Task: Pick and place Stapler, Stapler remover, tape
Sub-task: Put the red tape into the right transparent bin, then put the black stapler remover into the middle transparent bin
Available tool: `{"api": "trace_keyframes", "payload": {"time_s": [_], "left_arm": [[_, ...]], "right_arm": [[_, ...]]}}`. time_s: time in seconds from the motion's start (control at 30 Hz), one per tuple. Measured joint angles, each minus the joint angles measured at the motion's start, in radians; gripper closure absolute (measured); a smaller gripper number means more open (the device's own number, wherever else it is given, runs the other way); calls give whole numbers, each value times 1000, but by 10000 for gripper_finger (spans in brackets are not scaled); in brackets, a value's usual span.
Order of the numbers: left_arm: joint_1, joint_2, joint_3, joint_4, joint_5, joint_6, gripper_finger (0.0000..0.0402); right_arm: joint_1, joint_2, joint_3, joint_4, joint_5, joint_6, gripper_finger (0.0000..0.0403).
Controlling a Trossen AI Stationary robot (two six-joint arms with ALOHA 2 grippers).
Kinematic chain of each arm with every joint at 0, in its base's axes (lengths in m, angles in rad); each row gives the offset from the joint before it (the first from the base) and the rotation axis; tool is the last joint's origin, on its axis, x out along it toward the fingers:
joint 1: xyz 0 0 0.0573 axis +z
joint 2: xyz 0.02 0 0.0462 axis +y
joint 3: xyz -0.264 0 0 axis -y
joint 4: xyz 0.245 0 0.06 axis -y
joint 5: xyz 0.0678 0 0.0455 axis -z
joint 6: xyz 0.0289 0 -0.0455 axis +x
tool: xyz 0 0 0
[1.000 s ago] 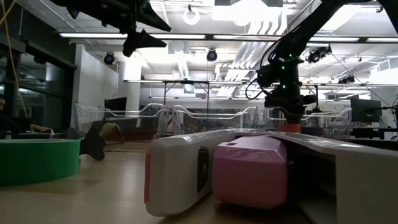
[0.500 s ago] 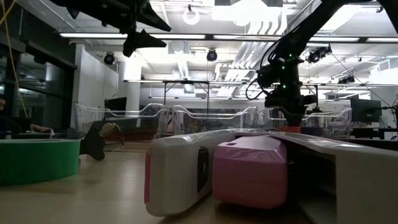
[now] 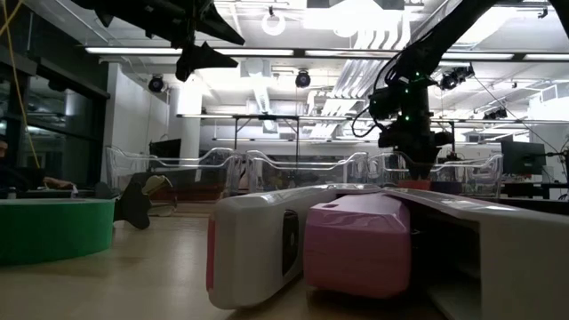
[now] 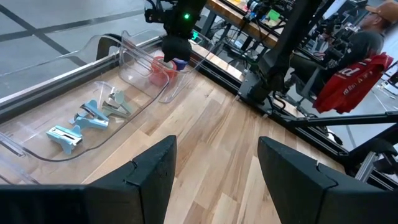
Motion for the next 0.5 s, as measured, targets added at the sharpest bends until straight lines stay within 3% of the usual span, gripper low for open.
{"api": "trace_keyframes", "payload": {"time_s": [0.27,0.5], "left_arm": [[0,0,0,0,0,-9,179],[0,0,0,-39,0,-18,179]], "right_arm": [[0,-78,0,-11,7,1,204],[0,-191,0,6,10,22,192]]}}
